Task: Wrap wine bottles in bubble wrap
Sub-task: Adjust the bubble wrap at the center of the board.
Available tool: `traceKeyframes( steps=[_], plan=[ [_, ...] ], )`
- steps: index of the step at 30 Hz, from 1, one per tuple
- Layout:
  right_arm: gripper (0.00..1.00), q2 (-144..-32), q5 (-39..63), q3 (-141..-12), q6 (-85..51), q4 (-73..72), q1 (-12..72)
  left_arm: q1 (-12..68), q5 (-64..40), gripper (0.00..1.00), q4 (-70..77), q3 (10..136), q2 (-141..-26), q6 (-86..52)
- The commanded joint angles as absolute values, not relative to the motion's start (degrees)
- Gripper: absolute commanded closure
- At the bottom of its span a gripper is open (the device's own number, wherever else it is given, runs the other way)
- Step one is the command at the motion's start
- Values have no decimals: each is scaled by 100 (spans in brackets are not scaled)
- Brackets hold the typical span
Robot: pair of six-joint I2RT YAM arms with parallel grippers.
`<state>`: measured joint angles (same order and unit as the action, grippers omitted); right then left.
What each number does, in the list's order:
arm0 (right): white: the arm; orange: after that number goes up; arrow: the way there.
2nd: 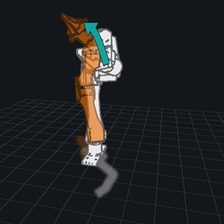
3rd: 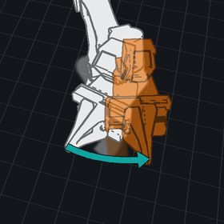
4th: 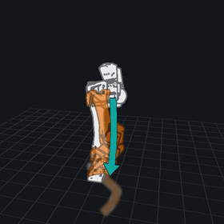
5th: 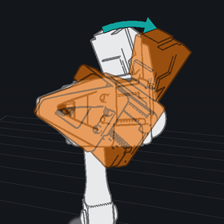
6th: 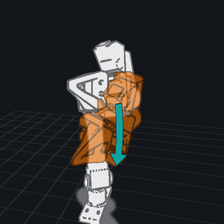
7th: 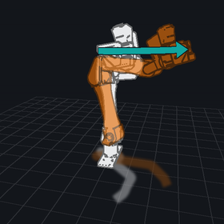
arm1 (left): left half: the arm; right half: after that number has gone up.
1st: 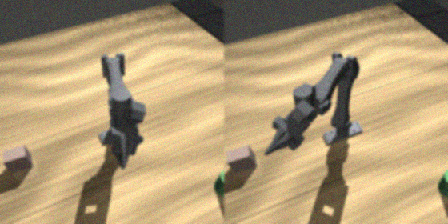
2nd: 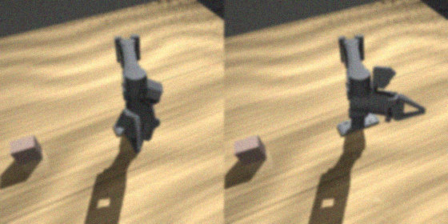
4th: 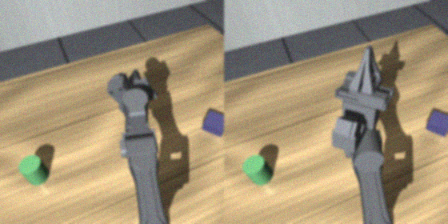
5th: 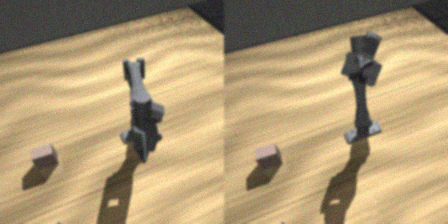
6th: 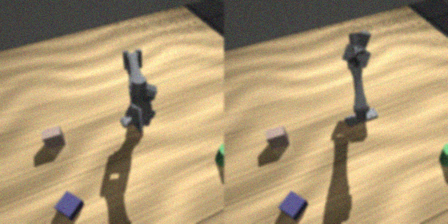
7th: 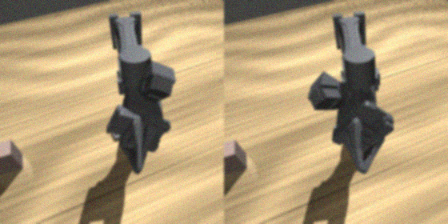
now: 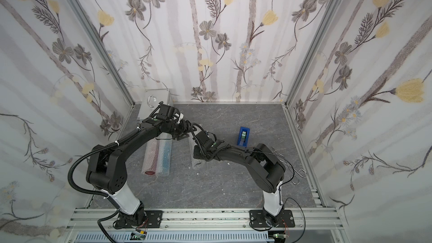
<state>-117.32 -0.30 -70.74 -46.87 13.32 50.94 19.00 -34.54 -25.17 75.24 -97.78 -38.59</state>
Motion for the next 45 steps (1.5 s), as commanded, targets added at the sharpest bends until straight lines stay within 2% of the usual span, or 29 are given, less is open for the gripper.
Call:
traceKeyframes(
  steps=[1,6,11,17,21,25,28,32,38,42,45],
  plan=[
    [79,-11845,-764,-7167,-4711,2386,5110,1881,-3472,18,-2433,7331,-9711,-3737],
    [78,-12164,-772,-7622,-4583,2614,5284,1908,-3294,0,-2342,6964,-10027,-3700],
    [77,-12327,-590,-7997,-4444,2652,5434,1934,-2893,1,-2477,6894,-10370,-3501],
    [71,-12374,-432,-8205,-4303,2626,5569,2089,-2595,16,-2753,7066,-10713,-3315],
    [66,-12443,-473,-8439,-4122,2726,5702,2188,-2352,22,-2898,7106,-10965,-3175],
    [54,-12394,-479,-8507,-4064,2795,5756,2195,-2060,35,-3053,7103,-11148,-3028],
    [41,-12149,-475,-8338,-4064,2787,5761,2184,-1993,52,-3054,7006,-11212,-3049],
    [32,-11721,-400,-7930,-4061,2717,5732,2180,-2037,66,-3037,7007,-11213,-3055],
    [32,-10906,328,-6993,-4124,2041,5474,2171,-2251,79,-2854,7013,-11265,-3069],
    [36,-10558,640,-6616,-4218,1693,5080,2215,-2608,83,-2605,7166,-11411,-3129],
    [43,-10408,745,-6454,-4258,1568,4714,2237,-2848,85,-2528,7352,-11629,-3095]
  ],
)
